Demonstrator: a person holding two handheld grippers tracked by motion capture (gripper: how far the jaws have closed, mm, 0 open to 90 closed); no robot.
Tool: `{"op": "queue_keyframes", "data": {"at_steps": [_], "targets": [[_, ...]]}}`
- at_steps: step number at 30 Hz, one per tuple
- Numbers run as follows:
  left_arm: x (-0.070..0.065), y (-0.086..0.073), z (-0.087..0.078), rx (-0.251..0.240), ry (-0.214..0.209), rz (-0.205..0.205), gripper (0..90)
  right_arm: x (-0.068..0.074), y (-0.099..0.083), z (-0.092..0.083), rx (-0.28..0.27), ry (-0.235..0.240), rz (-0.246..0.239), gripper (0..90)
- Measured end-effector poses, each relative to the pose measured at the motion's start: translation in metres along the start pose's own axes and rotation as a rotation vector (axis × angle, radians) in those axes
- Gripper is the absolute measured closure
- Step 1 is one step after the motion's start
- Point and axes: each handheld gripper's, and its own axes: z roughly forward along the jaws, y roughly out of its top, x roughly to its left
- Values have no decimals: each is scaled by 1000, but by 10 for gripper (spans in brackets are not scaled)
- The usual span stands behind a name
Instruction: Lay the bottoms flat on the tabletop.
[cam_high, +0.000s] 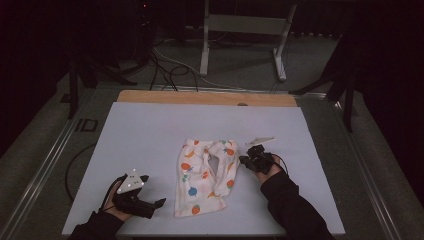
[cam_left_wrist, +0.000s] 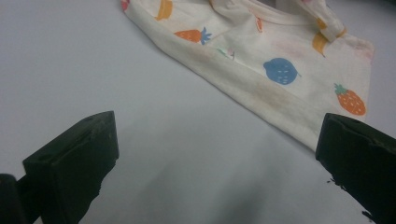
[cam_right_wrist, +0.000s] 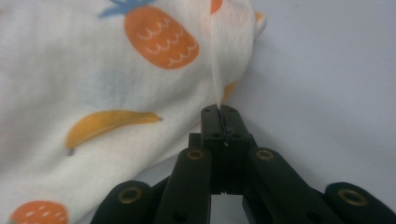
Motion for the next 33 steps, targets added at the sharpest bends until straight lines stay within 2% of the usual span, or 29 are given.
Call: {"op": "queue_keyframes", "data": {"at_steps": [4, 8, 12, 14, 15, 16, 17, 18, 20, 21, 22, 24, 26, 29, 30, 33], "targets": [[0, 0, 0, -1, -3, 0, 3, 0, 3, -12, -22, 10, -3, 900], [0, 0, -1, -7, -1, -1, 3, 1, 7, -40, -53, 51, -14, 900], [1, 0, 0, -3, -4, -3, 3, -2, 8, -74, -123, 123, -1, 900], [0, 1, 0, -5, -5, 1, 3, -6, 8, -85, -156, 188, 38, 900], [-1, 1, 1, -3, -7, 1, 3, -9, 8, -90, -173, 203, 62, 900], [-1, 1, 1, -2, -8, 3, 3, -10, 8, -91, -178, 183, 61, 900], [0, 1, 1, -3, -7, 3, 3, -12, 9, -93, -162, 125, 53, 900], [0, 1, 1, -3, -6, 3, 3, -14, 8, -92, -161, 97, 54, 900], [0, 1, 1, -1, -5, 4, 3, -27, 3, -86, -134, 6, 95, 872], [0, 1, 1, 2, -5, 6, 3, -27, 3, -86, -134, 6, 95, 872], [0, 1, 1, -1, -4, 3, 3, -30, 0, -83, -132, -26, 109, 760], [0, 1, 1, -3, -3, 3, 3, -40, -5, -74, -117, -32, 140, 679], [0, 1, 0, 1, -5, 4, 3, -42, -7, -74, -122, -17, 144, 664], [0, 1, 0, 1, 0, 6, 3, -39, -8, -75, -130, -11, 138, 656], [-1, 1, 0, 0, 1, 8, 3, -36, -11, -74, -121, 8, 130, 656], [-1, 0, 0, 1, 1, 9, 3, -31, -15, -72, -110, 19, 116, 656]]}}
